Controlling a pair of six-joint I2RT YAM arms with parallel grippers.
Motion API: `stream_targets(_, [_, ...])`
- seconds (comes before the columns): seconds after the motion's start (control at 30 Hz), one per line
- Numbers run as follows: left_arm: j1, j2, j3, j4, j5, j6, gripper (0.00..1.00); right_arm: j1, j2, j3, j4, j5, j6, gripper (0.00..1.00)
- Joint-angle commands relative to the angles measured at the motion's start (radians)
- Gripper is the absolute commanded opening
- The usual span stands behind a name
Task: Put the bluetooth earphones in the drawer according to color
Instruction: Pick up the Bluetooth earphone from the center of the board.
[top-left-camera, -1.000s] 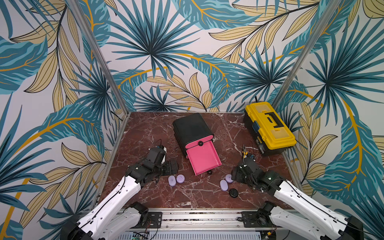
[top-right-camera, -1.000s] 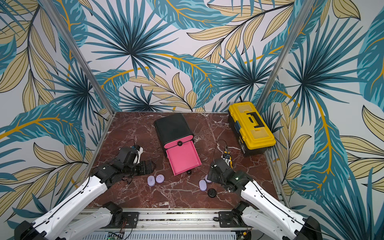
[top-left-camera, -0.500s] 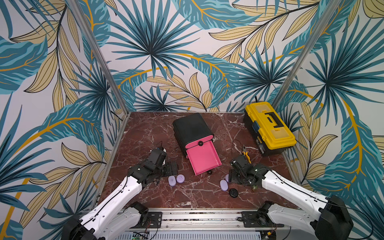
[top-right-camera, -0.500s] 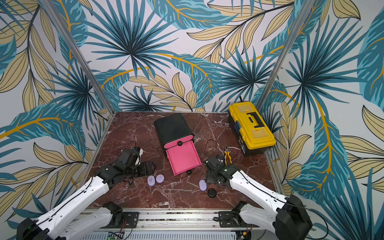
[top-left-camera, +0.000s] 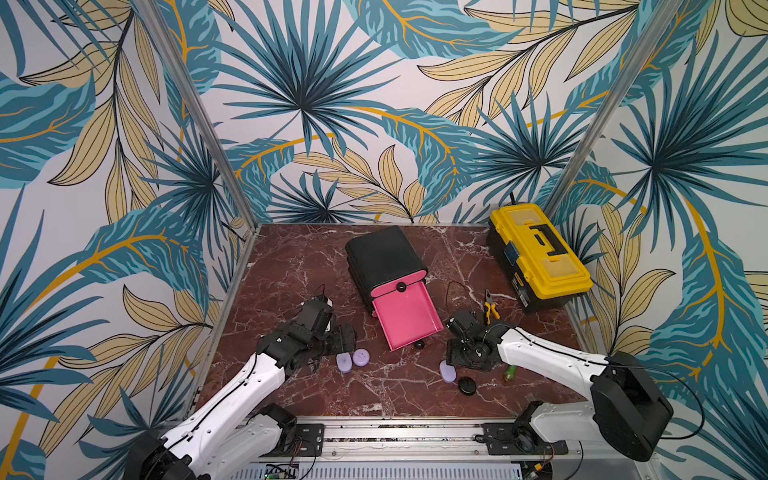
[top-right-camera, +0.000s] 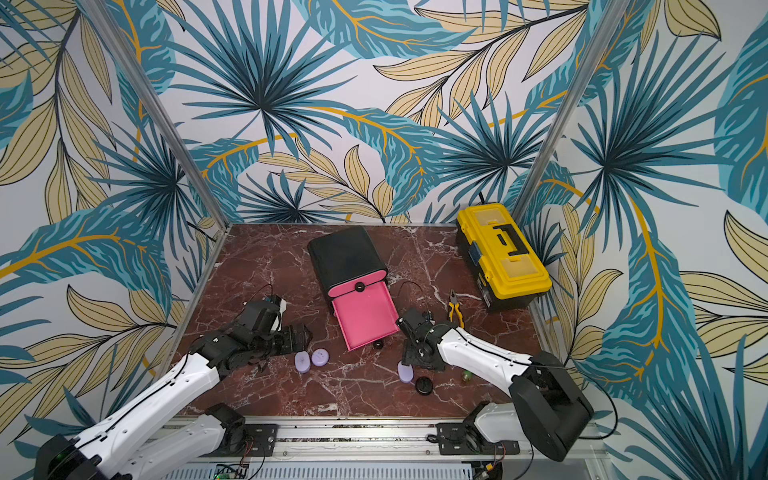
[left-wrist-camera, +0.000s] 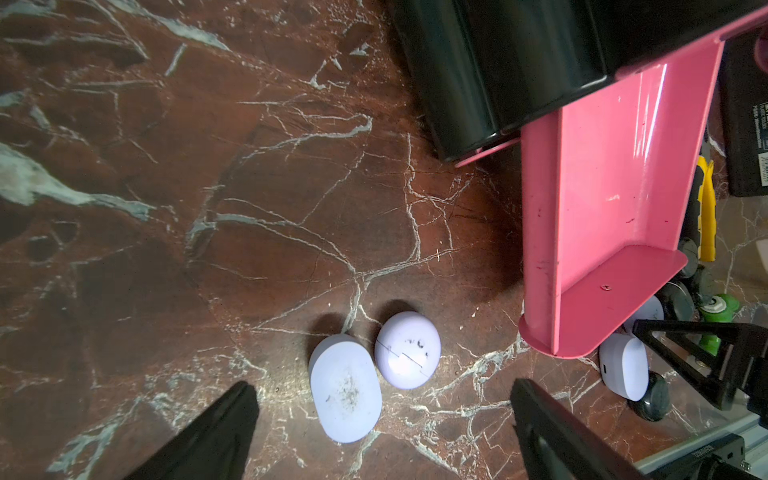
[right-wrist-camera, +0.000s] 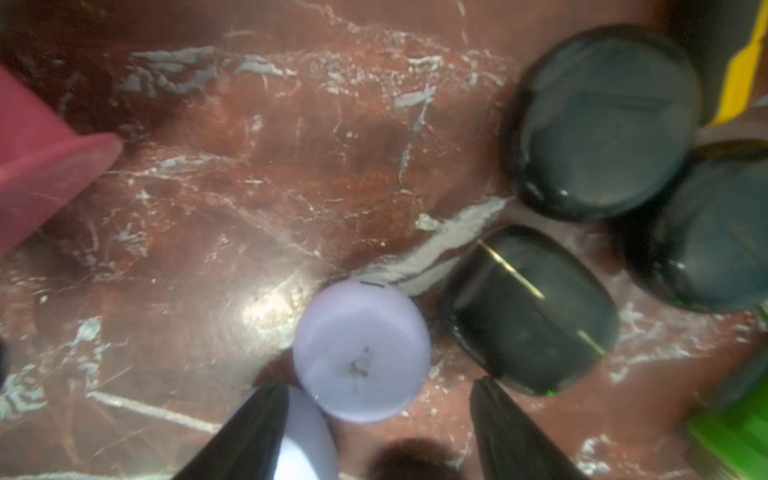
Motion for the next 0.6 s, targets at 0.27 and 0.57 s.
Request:
stream_targets(0.27, [-0.002,-0.004,-0.023,0.023,-0.017,0.006,1.0,-0.008,0.051,0.003,0.038,-0.018,0.006,0.64])
stream_targets(0.57, [-0.002,-0.006,-0.023,0.023,-0.022,0.006,1.0,-0.01,-0.03,0.004,0.022,0.023,-0.01,0.56])
